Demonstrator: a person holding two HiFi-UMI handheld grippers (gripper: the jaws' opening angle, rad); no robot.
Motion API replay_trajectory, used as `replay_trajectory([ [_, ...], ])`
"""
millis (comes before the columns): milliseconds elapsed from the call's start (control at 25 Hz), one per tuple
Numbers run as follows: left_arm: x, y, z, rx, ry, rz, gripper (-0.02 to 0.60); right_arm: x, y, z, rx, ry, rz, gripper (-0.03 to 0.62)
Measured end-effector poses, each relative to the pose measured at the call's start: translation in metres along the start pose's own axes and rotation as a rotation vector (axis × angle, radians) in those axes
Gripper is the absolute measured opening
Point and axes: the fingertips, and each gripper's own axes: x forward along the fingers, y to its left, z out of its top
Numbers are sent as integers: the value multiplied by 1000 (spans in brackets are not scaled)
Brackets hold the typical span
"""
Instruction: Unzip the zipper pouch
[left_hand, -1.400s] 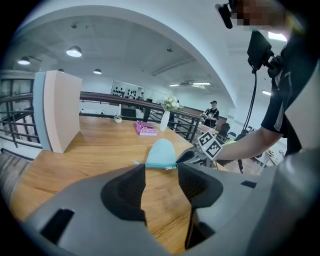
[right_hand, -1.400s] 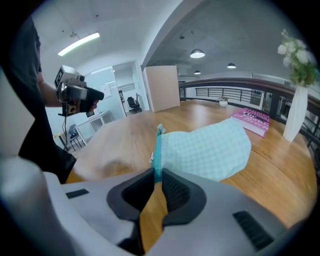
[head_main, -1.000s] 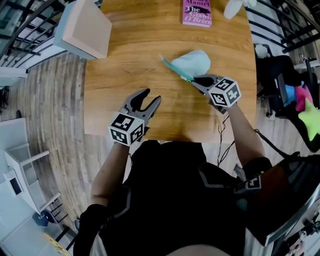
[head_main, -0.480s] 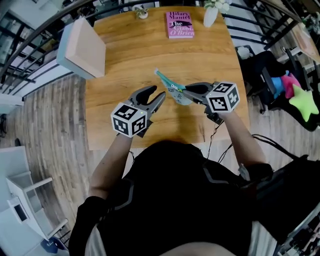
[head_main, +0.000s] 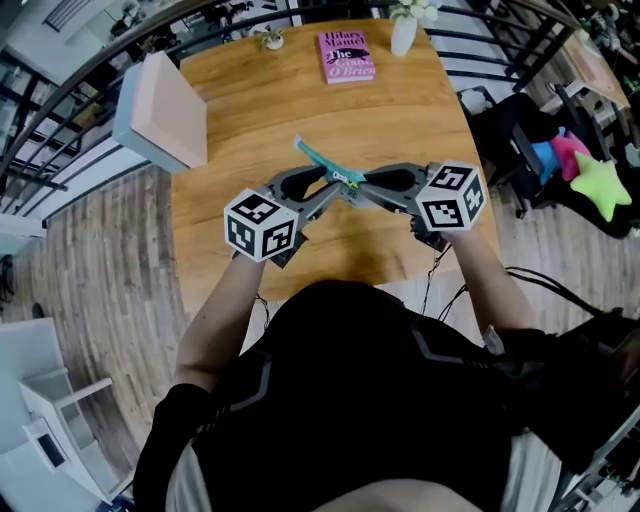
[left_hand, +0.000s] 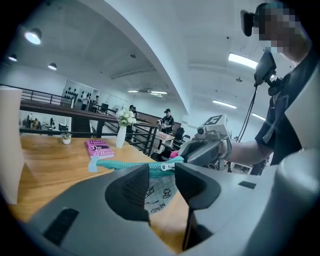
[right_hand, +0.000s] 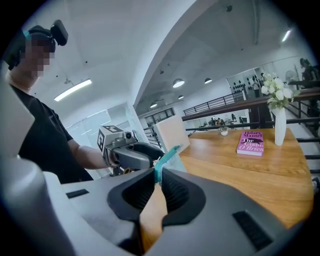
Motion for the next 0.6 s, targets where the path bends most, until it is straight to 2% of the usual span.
replay_trajectory([
  [80, -3, -6, 2, 13, -8, -8, 170, 0, 7, -1, -23, 10, -2, 52],
  [200, -4, -15, -1, 85, 5, -10, 127, 0, 14, -2, -62, 26, -17, 52],
  [280, -4, -18, -3, 103, 11, -6, 106, 1, 16, -1, -76, 28, -19, 52],
  [600, -16, -21, -1, -32, -62, -77, 101, -1, 24, 0, -76, 14, 10, 52],
])
